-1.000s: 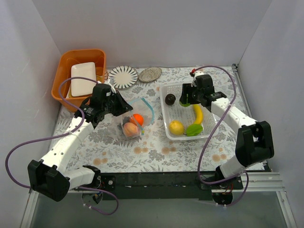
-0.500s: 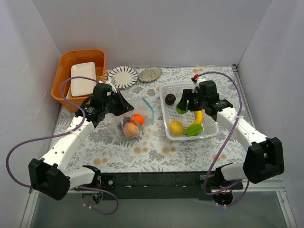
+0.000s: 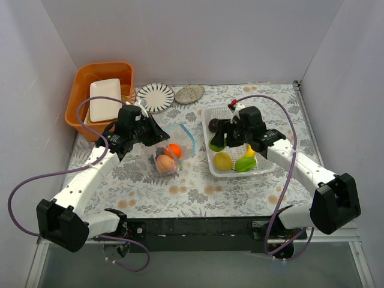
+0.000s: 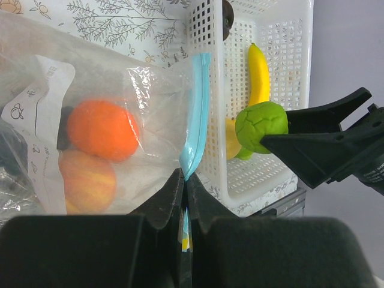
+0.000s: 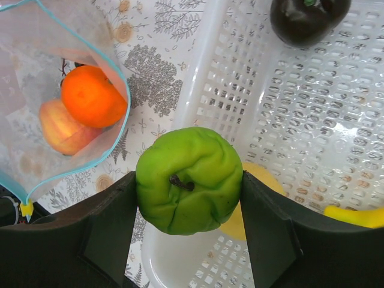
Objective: Place the food in the zip-top bag and seal the zipper
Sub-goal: Place the fake fruit in the zipper food storage bag.
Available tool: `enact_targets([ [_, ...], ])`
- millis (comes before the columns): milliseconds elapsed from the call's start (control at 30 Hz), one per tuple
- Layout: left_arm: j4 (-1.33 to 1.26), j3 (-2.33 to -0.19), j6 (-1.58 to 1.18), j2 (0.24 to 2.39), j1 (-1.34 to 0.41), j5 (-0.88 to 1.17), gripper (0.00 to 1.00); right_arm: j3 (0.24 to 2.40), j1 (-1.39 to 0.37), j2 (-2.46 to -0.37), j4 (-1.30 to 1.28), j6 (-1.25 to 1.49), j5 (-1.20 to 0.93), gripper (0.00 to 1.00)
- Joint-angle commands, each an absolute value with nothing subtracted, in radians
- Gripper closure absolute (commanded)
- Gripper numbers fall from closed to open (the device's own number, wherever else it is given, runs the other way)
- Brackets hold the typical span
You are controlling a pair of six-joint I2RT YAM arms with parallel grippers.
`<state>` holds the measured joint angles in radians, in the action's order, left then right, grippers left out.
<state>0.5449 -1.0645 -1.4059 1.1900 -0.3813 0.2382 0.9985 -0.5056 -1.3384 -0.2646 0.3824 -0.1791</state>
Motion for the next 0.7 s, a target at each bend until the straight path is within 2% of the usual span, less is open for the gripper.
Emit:
enact_targets([
  [0, 0.535, -1.068, -1.39, 1.184, -0.377, 0.253, 1.0, 1.035, -0.538, -1.324, -0.242, 0.408, -0.183, 0.63],
  [667, 0.531, -1.072, -1.393, 1.189, -0.377, 0.264, 1.0, 1.143, -0.675, -1.364, -0.221, 0.453, -0.216, 0.62],
])
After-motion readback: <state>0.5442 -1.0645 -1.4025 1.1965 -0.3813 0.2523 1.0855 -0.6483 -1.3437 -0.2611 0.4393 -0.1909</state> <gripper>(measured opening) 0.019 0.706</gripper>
